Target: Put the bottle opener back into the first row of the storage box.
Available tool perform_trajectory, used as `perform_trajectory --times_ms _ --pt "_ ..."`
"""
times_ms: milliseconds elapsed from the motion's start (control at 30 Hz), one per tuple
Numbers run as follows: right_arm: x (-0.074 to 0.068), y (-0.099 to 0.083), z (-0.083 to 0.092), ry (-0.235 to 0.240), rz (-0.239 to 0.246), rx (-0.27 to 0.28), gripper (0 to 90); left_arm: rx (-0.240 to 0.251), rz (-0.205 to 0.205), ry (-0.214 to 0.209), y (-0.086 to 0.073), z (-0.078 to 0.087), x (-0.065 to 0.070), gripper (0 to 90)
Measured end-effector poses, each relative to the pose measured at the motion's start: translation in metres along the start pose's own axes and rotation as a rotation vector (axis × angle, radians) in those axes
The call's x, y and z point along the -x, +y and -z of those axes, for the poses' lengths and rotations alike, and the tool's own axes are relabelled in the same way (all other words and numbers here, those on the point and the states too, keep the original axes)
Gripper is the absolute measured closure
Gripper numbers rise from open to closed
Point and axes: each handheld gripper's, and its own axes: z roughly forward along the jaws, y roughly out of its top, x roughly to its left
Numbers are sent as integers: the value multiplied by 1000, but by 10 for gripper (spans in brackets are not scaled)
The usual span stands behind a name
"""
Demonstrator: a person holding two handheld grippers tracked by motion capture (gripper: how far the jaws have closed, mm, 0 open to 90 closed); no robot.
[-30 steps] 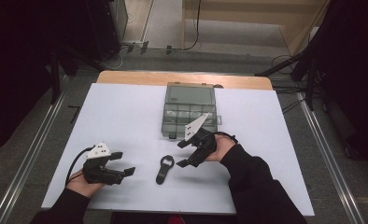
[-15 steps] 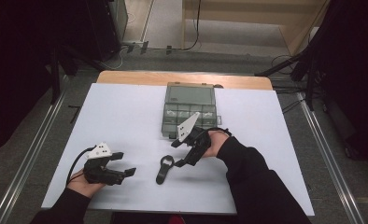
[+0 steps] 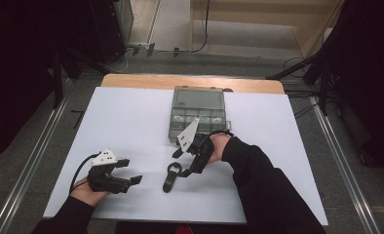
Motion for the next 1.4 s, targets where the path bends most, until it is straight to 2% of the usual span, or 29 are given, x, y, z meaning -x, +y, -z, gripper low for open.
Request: perform_trajectory --times_ms 200,233,267,367,433,667,833,1033,1167,1300,1400 --pt "6 3 -7 24 40 -34 290 0 1 -7 0 0 0 176" --pt "6 5 -11 27 76 -56 302 -1 2 -6 0 0 -1 176" --pt "6 5 -11 27 76 -56 302 -1 2 -6 0 0 -1 175" --pt "6 8 -16 34 141 -74 307 1 6 -10 0 0 -1 176" --pt "7 12 -19 55 162 -92 315 2 5 -9 0 0 -1 176" --pt "5 19 -24 71 211 -129 328 4 7 -11 0 0 -1 176" --pt "5 24 -27 61 266 -170 337 2 7 -14 0 0 -1 175" --pt "4 30 -34 93 330 -202 379 3 7 -14 0 1 -1 176" --pt "5 34 -36 103 345 -209 392 -1 7 -12 0 1 -2 175" --pt "4 37 -42 125 403 -232 412 -1 7 -13 -1 1 -2 175" --pt "5 38 -45 133 419 -248 425 1 7 -15 -1 1 -2 176"
